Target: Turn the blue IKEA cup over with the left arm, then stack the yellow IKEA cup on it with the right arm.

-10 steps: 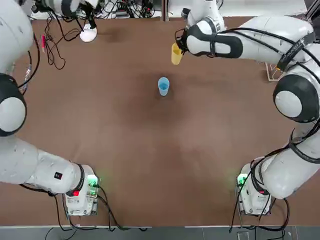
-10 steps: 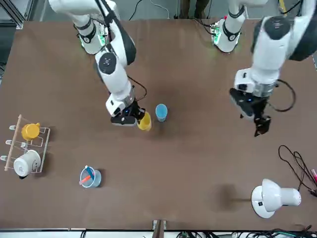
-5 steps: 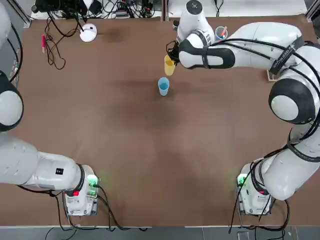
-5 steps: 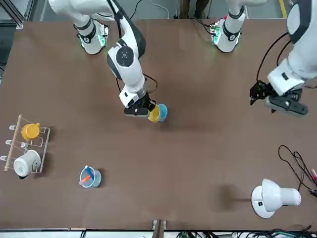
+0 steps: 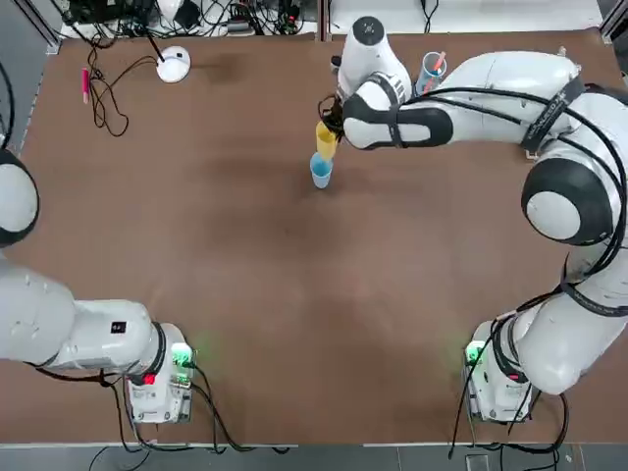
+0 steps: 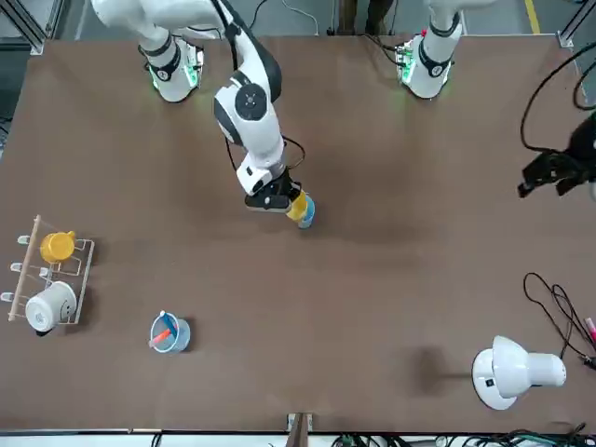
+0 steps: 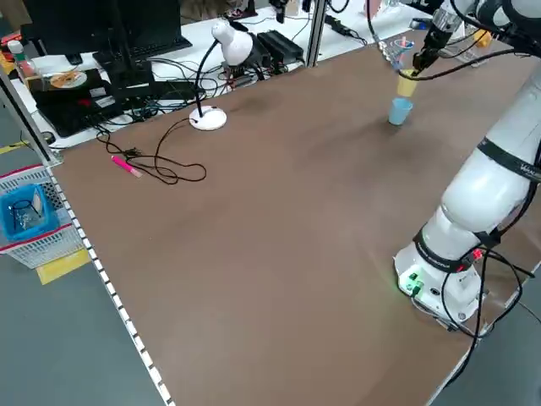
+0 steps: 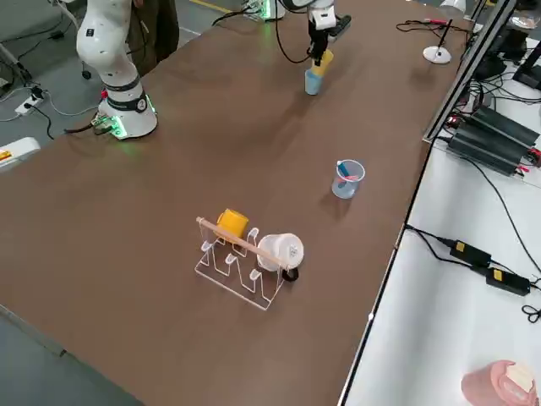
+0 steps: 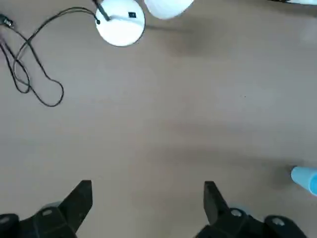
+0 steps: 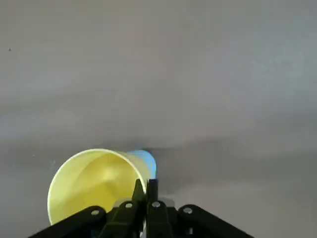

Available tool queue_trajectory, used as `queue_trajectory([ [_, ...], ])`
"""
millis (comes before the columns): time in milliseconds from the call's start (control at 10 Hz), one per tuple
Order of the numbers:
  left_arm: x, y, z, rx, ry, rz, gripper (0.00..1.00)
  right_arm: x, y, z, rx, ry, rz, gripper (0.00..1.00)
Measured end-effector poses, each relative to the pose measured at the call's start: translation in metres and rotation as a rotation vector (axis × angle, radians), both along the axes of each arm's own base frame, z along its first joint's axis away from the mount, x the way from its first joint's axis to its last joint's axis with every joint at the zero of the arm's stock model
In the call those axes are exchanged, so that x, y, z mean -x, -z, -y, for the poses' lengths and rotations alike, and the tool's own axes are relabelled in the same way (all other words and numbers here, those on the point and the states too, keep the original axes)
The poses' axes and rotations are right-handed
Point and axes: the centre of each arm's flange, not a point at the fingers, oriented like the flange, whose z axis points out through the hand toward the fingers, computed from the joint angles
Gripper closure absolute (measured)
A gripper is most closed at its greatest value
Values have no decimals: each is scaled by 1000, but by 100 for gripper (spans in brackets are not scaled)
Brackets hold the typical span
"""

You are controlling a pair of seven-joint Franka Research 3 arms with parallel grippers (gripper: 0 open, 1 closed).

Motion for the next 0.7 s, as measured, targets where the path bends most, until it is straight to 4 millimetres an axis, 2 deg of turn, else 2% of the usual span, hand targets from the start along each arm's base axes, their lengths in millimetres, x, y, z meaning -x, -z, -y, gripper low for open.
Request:
queue_trajectory([
  [300,4,-13,42,-19,31,-8,1,6,1,-7,1,1,-1,96],
  [700,3,-22,42,-49,28,13,1,4,13,-4,28,-4,2,96],
])
